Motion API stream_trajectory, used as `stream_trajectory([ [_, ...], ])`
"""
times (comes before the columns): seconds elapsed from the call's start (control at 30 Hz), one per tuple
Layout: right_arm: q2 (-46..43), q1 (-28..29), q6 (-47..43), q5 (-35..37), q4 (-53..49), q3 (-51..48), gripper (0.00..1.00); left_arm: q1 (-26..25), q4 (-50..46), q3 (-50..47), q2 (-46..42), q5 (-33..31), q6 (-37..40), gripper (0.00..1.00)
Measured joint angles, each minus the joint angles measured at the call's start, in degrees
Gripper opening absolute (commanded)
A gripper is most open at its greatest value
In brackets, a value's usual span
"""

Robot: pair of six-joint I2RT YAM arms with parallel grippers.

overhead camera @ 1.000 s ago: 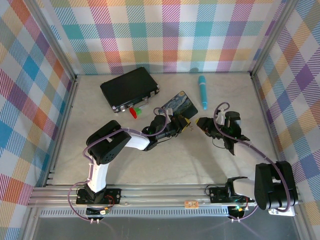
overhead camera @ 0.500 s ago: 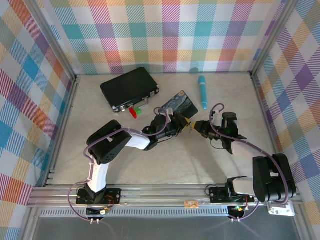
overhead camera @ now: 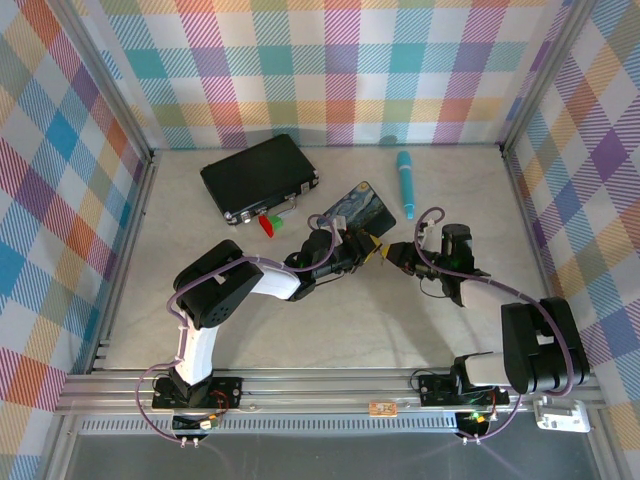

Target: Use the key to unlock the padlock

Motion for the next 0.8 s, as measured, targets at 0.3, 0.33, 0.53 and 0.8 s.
stream_trajectory([
  [0.3,1.7,0.2,0.1,-0.9,2.9,0.0,0.13,0.0,0.8,0.0,0.0,0.0,-1.2,0.00],
  [0.33,1.9,0.2,0.1,-0.9,3.4,0.0,0.10,0.0,0.8,0.0,0.0,0.0,-1.3,0.00],
  [0.53,3.2,0.1,1.9,-1.2,5.4,0.0,0.00,0.2,0.8,-0.1,0.0,-0.8,-1.5,0.00],
  [0.8,3.0,-0.2,20.7,-2.9,4.6,1.2,0.00,0.5,6.9,-0.4,2.2,-0.6,-0.3,0.00],
])
